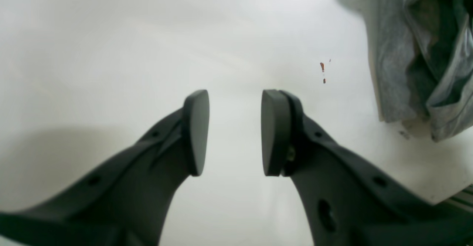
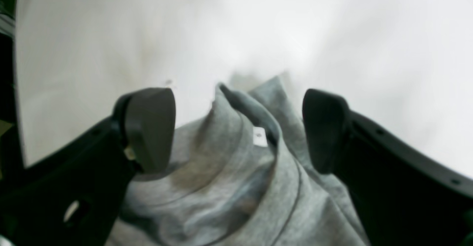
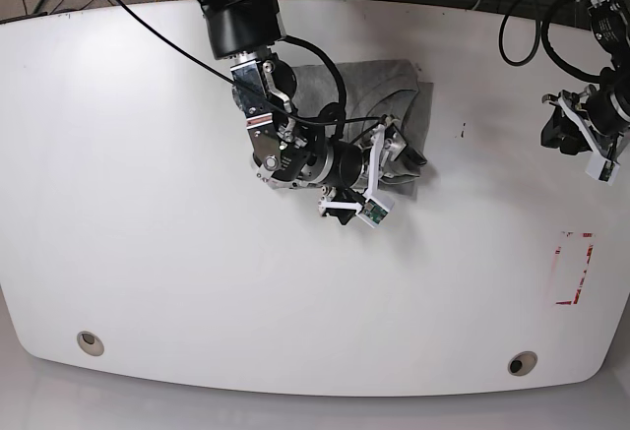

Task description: Layout the t-shirt on the table in an organized manner, then fold the t-shirt properly

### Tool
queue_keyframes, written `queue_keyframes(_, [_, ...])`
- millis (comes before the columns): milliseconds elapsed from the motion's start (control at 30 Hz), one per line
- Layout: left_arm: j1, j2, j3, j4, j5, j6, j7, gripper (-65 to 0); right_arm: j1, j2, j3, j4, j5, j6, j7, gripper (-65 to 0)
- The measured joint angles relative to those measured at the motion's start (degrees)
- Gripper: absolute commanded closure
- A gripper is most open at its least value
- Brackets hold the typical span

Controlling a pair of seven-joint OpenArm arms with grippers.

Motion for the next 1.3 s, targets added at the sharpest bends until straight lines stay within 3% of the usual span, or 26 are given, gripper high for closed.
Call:
queue_keyframes(100, [0.0, 0.0, 0.0, 0.0, 0.0, 0.0, 0.0, -22.1, -0.2, 0.0, 0.0, -1.9, -2.4, 0.0, 2.5, -41.5])
queue_keyframes(300, [0.0, 0.0, 0.0, 0.0, 0.0, 0.0, 0.0, -22.1, -0.6, 0.1, 0.0, -2.5, -4.5, 0.0, 4.0, -13.5])
queue_keyframes(433, [0.0, 0.0, 0.0, 0.0, 0.0, 0.0, 0.0, -22.1, -0.6, 0.1, 0.0, -2.5, -4.7, 0.0, 4.3, -0.6])
queue_keyframes(700, [0.0, 0.0, 0.0, 0.0, 0.0, 0.0, 0.0, -22.1, -0.6, 0.1, 0.0, -2.3, -4.7, 0.0, 4.3, 0.0])
queue_keyframes(933, [0.0, 0.0, 0.0, 0.0, 0.0, 0.0, 0.0, -22.1, -2.3, 0.1, 0.1, 4.4, -5.0, 0.0, 3.5, 0.0])
queue_keyframes(1133, [0.0, 0.1, 0.1, 0.0, 0.0, 0.0, 0.0, -22.1, -2.6, 0.1, 0.1, 10.9, -4.7, 0.2, -1.8, 0.0])
queue_keyframes(1300, [0.0, 0.1, 0.3, 0.0, 0.0, 0.0, 0.0, -22.1, -2.3, 0.1, 0.2, 14.0, -4.7, 0.2, -2.6, 0.0])
